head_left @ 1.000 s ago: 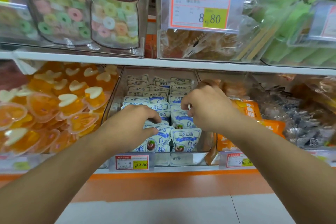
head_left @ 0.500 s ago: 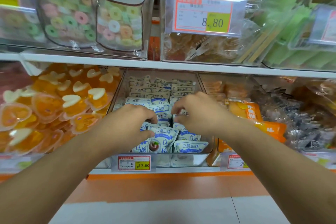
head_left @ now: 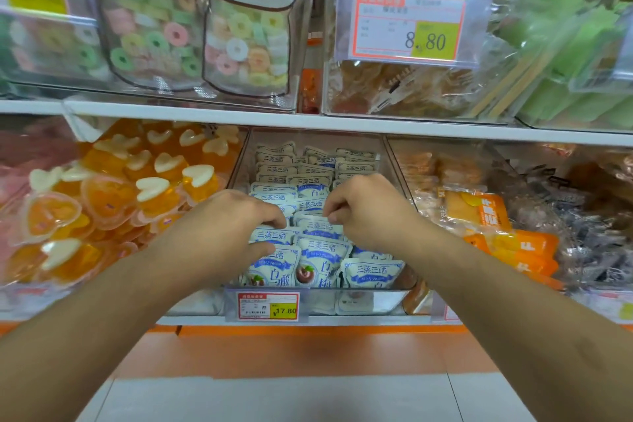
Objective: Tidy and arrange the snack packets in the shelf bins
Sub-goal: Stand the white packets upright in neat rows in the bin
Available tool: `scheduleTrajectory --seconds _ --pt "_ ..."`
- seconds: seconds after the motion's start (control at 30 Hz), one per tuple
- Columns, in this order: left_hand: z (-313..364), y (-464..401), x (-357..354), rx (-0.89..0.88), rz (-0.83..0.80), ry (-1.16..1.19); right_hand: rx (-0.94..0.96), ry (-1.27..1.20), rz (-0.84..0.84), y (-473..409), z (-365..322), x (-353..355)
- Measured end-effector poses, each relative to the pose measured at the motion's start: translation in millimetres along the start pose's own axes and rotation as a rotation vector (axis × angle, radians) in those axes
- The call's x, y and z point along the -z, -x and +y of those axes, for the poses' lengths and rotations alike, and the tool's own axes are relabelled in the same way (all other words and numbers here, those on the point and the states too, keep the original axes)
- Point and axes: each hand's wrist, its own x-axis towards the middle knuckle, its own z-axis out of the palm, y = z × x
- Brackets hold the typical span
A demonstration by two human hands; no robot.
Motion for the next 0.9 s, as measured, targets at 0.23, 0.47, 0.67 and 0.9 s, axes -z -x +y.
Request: scheduleTrajectory --seconds 0.23,0.47,0.67,0.9 --pt "-3.0 5.3 -2.0 -0.002 0.018 0.007 0.053 0.101 -0.046 0.2 1.5 -5.7" --pt "-3.8 4.1 1.0 0.02 -0.027 -0.013 0.024 -0.023 -0.041 -1.4 -1.3 -10.1" --pt "-6.1 -0.3 6.5 0.038 -0.063 -0.056 -0.02 -0.008 -0.052 -3.2 -6.0 -9.8" --pt "-11.7 2.8 4.0 -0.019 -0.019 -0.106 -0.001 0.043 -0.086 -1.0 -5.1 -14.0"
